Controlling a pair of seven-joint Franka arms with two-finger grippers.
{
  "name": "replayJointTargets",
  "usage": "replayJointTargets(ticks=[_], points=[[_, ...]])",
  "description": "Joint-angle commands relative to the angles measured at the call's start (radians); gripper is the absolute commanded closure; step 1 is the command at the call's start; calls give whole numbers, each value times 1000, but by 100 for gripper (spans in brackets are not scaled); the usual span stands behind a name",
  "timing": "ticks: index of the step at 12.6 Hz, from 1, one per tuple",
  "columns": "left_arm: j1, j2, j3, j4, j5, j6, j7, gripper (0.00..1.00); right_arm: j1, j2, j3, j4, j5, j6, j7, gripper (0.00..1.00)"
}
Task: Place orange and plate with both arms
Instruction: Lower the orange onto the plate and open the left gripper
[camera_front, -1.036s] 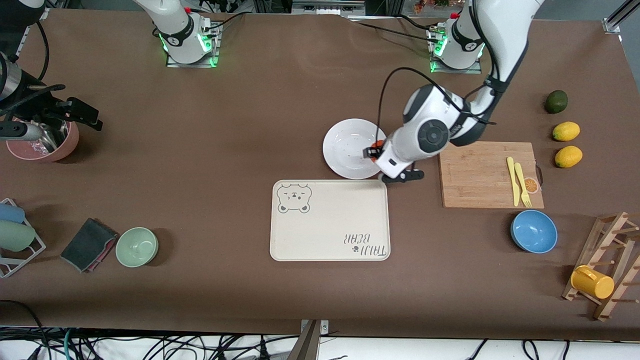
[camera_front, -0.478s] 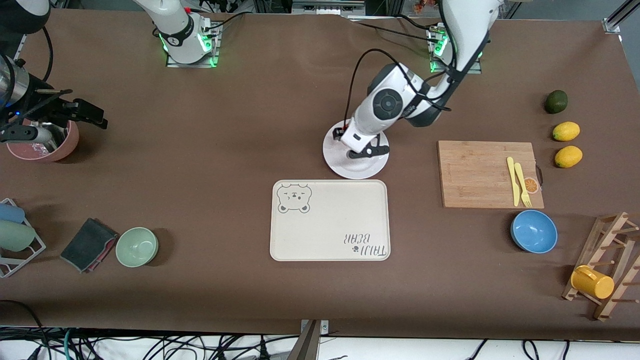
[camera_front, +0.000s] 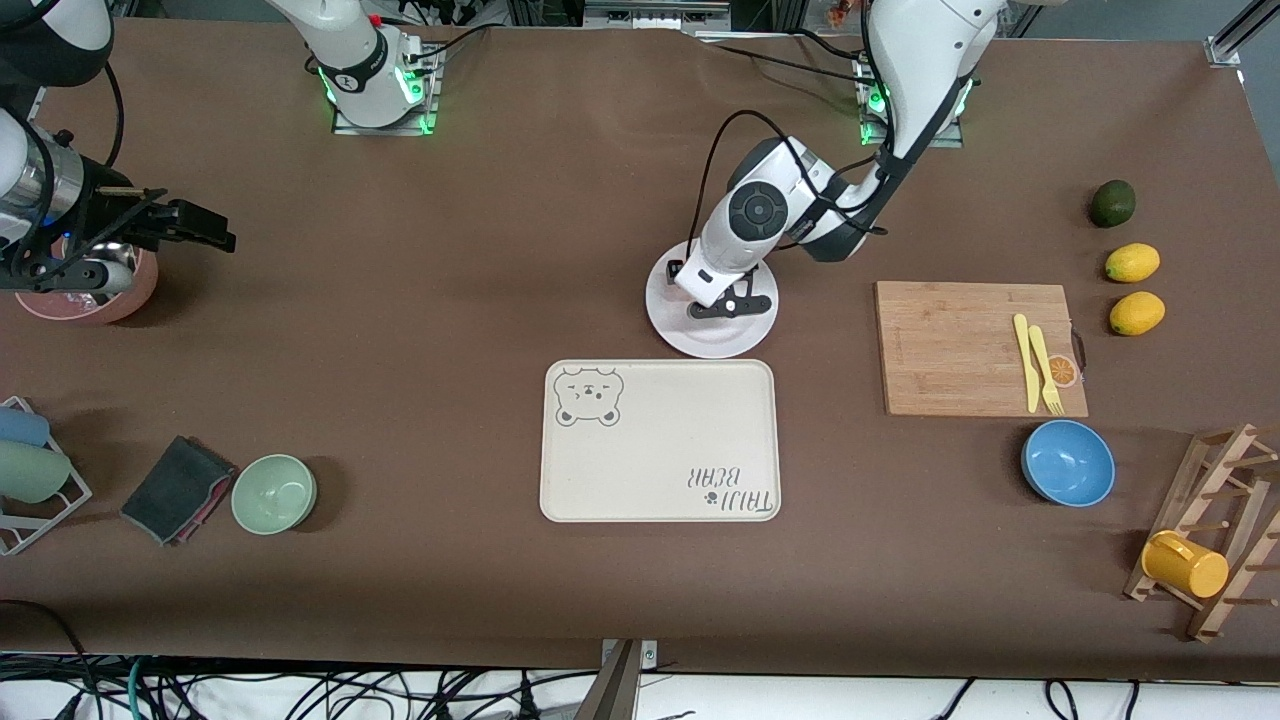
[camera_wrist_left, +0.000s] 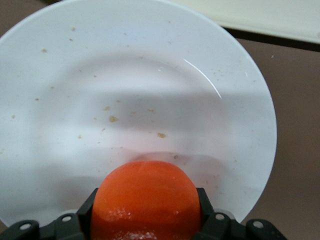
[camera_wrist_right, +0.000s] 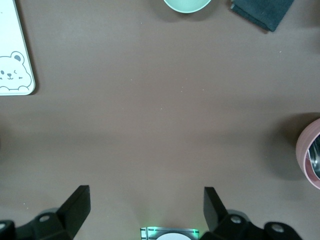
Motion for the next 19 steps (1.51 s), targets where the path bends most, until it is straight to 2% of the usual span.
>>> replayJointTargets(ticks=[1, 2, 3, 4, 7, 9, 12, 14, 16, 19], points=[[0, 24, 1, 6, 30, 30, -24, 71, -1, -7, -1, 1, 15, -11, -17, 0], [0, 34, 1, 10, 30, 30, -27, 66, -1, -7, -3, 4, 14, -12, -17, 0], [0, 38, 1, 15, 30, 30, -29, 55, -1, -12, -3, 6, 14, -18, -17, 0], [5, 38, 1, 23, 30, 27, -44, 2, 1, -19, 2, 6, 12, -29, -16, 0], [17, 28, 5, 81, 30, -56, -47, 0, -1, -18, 3, 25, 0, -11, -17, 0], [40, 24, 13, 182, 35, -236, -38, 0, -1, -13, 2, 27, 0, 8, -14, 0], [121, 16, 14, 360, 88, -503, 75, 0, -1, -7, 2, 32, 21, 19, -12, 0], [179, 16, 19, 417, 96, -567, 210, 0, 27, -6, 13, 44, 26, -4, -22, 0], [262, 16, 14, 432, 157, -579, 317, 0, 92, 5, 23, 45, 31, -24, -12, 0], [330, 15, 17, 493, 161, -660, 365, 0, 209, 48, 28, 41, 66, -30, 0, 0]])
